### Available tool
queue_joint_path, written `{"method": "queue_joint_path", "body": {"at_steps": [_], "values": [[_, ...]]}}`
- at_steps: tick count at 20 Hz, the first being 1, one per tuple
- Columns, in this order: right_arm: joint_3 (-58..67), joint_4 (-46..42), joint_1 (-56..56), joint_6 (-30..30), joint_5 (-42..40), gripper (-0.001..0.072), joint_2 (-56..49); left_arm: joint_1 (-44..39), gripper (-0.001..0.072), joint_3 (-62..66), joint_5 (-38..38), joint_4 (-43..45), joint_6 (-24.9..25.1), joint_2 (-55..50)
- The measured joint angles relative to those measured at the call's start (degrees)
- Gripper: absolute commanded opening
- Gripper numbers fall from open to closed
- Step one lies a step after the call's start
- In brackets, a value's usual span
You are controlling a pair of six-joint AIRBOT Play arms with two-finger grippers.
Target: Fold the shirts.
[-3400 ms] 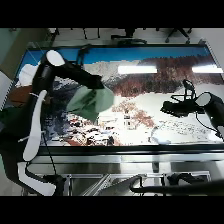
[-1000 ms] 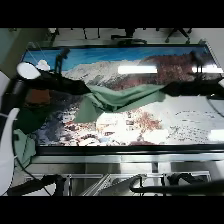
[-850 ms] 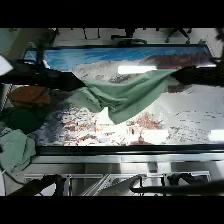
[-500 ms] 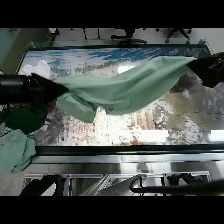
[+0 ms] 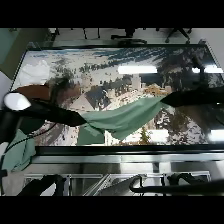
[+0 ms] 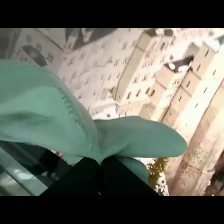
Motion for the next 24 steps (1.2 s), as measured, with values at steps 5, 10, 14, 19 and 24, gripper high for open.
{"method": "queue_joint_path", "body": {"at_steps": [5, 10, 14, 19, 24], "values": [[-6.93, 0.55, 0.0, -3.04, -8.92, 0.0415, -11.15, 1.92, 0.0693, -0.48, 7.93, -0.17, 3.02, -13.53], [-4.79, 0.79, -0.96, -4.39, -12.63, 0.0439, -14.12, 7.06, 0.0693, 6.54, 4.07, -0.24, 2.67, -20.44], [-3.82, -1.6, -4.28, -0.92, -10.34, 0.0443, -9.84, 9.57, 0.0642, 1.77, 0.85, -0.22, 2.03, -16.7], [-7.28, -5.92, -6.23, 6.32, -6.27, 0.0519, -3.39, 9.22, 0.0597, -13.77, 1.36, -0.24, 0.31, -5.16], [-19.85, -1.01, 1.38, 8.17, -8.28, 0.0519, -0.81, 3.69, 0.0597, -28.02, 12.2, -0.5, -3.76, 5.57]]}}
